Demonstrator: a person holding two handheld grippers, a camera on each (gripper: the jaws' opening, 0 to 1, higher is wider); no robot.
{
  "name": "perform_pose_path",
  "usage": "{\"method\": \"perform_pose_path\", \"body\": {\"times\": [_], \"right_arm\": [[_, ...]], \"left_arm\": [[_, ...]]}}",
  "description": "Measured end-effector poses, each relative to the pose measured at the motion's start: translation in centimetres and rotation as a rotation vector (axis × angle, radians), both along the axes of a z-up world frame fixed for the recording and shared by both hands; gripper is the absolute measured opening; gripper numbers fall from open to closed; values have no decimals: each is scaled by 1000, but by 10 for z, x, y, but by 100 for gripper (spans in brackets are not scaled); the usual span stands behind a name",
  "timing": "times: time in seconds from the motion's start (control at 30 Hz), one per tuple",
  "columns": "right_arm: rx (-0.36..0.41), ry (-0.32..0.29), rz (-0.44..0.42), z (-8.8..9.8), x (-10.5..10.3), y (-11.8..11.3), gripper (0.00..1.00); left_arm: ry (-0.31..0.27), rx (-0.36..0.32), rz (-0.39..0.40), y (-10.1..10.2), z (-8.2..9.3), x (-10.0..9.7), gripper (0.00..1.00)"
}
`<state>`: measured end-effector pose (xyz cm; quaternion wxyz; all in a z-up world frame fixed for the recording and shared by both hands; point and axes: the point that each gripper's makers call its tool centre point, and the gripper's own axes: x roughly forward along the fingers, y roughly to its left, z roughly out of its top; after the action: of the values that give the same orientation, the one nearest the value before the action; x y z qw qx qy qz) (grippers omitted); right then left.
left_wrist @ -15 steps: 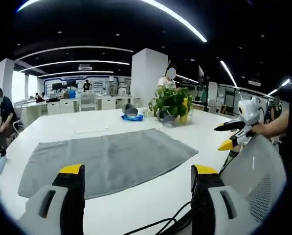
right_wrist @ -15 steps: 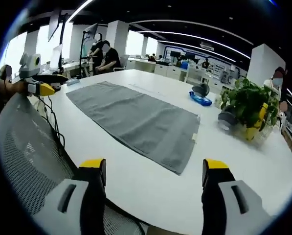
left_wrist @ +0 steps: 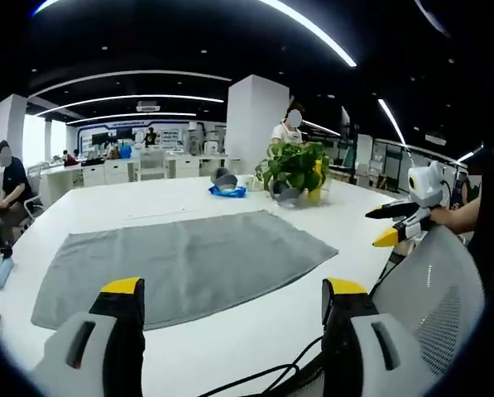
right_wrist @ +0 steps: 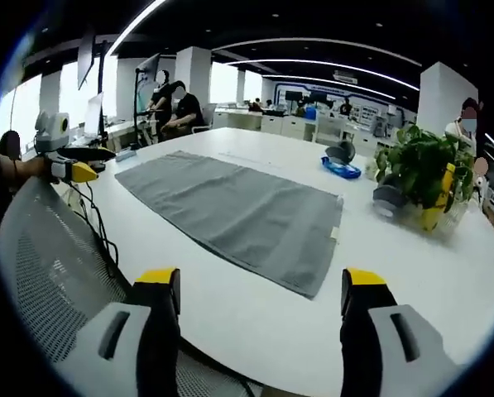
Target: Fold the towel on the table until its edges align and the towel forms a compact rectangular stack.
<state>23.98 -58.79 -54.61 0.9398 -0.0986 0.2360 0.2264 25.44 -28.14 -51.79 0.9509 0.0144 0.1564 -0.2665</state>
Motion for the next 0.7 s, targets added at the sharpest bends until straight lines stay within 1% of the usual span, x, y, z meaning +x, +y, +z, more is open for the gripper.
{"method": "perform_pose_path", "body": {"times": [0.1,0.2,0.23,0.3,0.33,0.43,0.47,0.53,0.63,0.7], "right_arm": [[-14,-20,15,2,0,2,80],[-22,-29,-11,4,1,-2,79],[-15,-30,-23,5,1,-4,79],[4,-30,-36,6,2,-6,80],[7,-28,-37,6,1,-5,81],[-6,-17,-20,4,0,-2,79],[-15,-12,-10,2,0,-1,79],[-17,-6,-5,1,-1,0,79],[-11,2,-2,1,-2,1,78],[-5,-6,-4,2,-3,1,78]], "left_arm": [[10,-6,23,4,-2,1,91],[23,-4,0,-1,-4,-1,91],[19,17,-23,-4,-5,-2,91],[-13,54,-49,-8,-3,-3,90],[-23,62,-49,-8,-2,-3,90],[-21,63,-27,-3,-3,-2,90],[-12,51,-5,1,-3,-1,90],[-15,42,15,5,-2,1,91],[-25,48,20,6,-1,1,91],[-27,57,8,4,-1,0,90]]}}
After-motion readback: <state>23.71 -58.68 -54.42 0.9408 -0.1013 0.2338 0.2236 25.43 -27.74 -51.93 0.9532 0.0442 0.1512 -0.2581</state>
